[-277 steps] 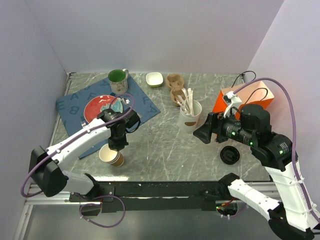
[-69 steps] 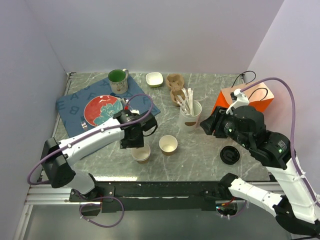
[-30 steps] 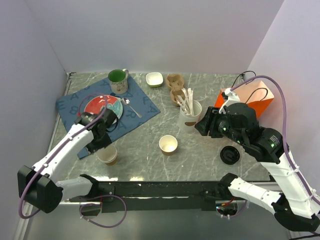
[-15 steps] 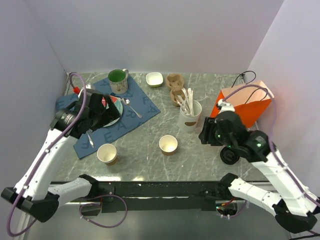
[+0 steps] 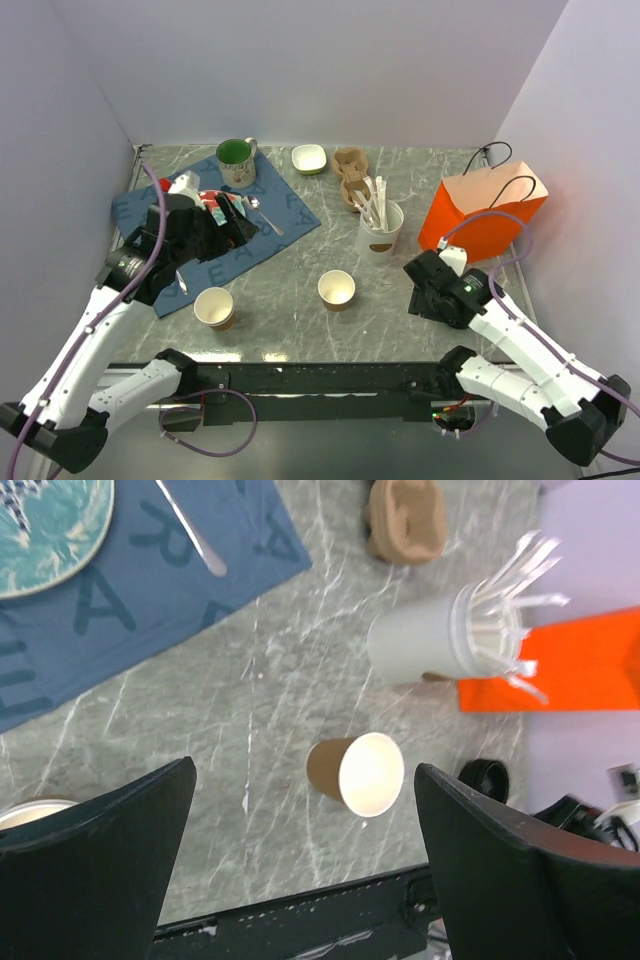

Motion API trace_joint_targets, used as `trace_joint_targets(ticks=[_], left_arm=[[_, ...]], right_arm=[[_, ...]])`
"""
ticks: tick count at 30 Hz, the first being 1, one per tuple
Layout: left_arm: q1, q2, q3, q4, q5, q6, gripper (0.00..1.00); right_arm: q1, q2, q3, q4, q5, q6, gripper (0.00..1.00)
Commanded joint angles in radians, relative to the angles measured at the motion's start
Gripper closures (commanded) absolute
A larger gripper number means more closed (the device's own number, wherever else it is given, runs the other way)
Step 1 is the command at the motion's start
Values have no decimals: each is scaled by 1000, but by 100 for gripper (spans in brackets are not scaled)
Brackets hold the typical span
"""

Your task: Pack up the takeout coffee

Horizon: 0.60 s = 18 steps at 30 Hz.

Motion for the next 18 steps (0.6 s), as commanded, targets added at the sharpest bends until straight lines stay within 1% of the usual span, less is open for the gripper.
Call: trace_joint_targets(ticks=[1,2,7,11,14,16,18], left_arm=[[2,-4,-51,76,75,34,3],[2,-8,-67,84,84,34,3],[0,-36,-113,127,140,47,3],[0,-53,-128,124,140,79,3],[-9,-57,-125,124,126,83,3],[-15,-61,-131,133,132,80,3],[-20,-62,-131,133,135,77,3]], right_arm=[[-52,93,-6,-22,158,157,43],[-64,133,-9,-31,175,183,43],[-144,205,-1,0,232,205,45],[-211,283,11,7,247,228,46],[-219,316,11,29,267,225,46],[-225,326,2,88,258,191,46],[-230,349,-3,102,263,183,45]])
